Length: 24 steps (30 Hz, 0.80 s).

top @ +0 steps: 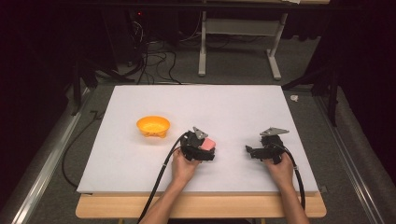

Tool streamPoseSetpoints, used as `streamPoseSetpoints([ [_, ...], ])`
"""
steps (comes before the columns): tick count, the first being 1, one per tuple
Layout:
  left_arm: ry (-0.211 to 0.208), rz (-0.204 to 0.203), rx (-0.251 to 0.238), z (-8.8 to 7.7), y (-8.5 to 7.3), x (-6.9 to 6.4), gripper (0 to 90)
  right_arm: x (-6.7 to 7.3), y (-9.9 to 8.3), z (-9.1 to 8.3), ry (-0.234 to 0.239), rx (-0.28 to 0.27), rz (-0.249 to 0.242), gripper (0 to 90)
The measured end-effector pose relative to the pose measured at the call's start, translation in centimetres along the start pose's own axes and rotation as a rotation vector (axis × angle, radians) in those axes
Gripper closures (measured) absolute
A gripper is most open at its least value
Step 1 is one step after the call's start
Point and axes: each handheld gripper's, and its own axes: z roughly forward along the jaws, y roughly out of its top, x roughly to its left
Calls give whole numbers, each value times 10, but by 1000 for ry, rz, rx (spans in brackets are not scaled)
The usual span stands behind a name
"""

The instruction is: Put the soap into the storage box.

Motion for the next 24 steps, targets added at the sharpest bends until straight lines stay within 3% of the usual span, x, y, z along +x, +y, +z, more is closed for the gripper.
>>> streamPoseSetpoints([
  [9,-13,-6,-23,-17,1,7,138,0,0,0,0,0,0,156],
  [24,-1,-7,-62,-49,-2,19,138,0,0,0,-2,0,1,155],
])
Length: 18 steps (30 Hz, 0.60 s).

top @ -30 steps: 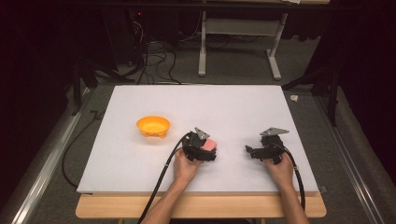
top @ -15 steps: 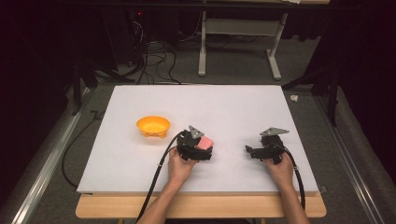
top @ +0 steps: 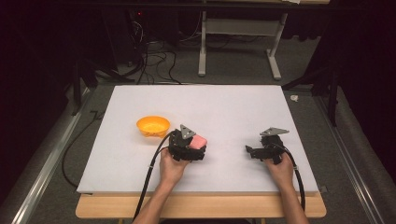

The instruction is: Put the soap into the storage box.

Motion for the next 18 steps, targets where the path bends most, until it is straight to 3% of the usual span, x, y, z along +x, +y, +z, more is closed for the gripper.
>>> streamPoseSetpoints([
  [12,13,-17,-8,-15,-5,11,138,0,0,0,1,1,-1,155],
  [18,0,-47,-18,-25,-9,16,138,0,0,0,1,0,1,155],
])
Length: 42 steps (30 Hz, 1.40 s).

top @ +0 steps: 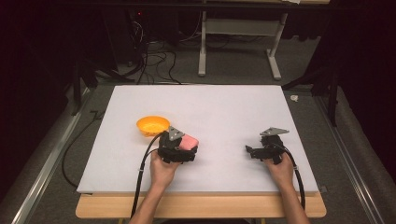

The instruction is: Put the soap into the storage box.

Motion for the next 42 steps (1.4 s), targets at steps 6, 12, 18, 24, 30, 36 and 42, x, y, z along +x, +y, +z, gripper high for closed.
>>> streamPoseSetpoints([
  [6,18,-14,-6,-13,-2,10,138,0,0,0,0,0,0,154],
  [12,50,-45,-23,-25,-4,24,138,0,0,0,0,0,-1,154],
  [18,73,-70,-37,-35,-5,35,138,0,0,0,0,-1,0,154],
  [24,105,-91,-51,-47,-5,46,138,0,0,0,-1,0,0,155],
  [30,129,-104,-58,-52,-4,54,138,0,0,0,0,0,-1,154],
  [36,149,-110,-53,-56,0,63,138,0,0,0,0,1,-2,154],
  [42,168,-101,-48,-55,6,68,138,0,0,0,0,1,-2,154],
])
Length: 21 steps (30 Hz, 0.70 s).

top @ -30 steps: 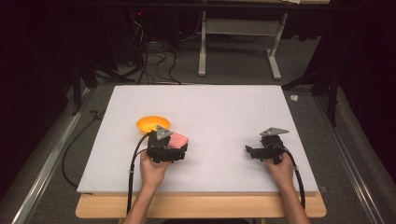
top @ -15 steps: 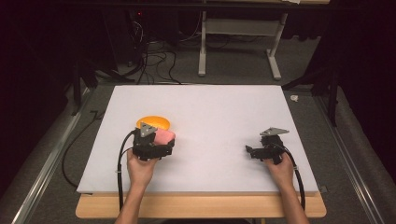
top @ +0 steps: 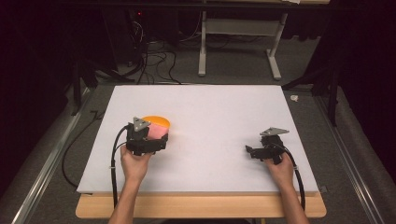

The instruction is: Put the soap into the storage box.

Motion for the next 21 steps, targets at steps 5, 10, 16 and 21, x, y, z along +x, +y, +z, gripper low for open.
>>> streamPoseSetpoints([
  [5,3,-13,5,3,5,5,138,0,0,0,-1,-1,-1,154],
  [10,19,-20,11,4,9,9,138,0,0,0,0,-1,-2,154],
  [16,30,-35,9,5,15,16,138,0,0,0,0,0,-1,154],
  [21,50,-31,23,9,20,19,138,0,0,0,-1,-1,-1,154],
])
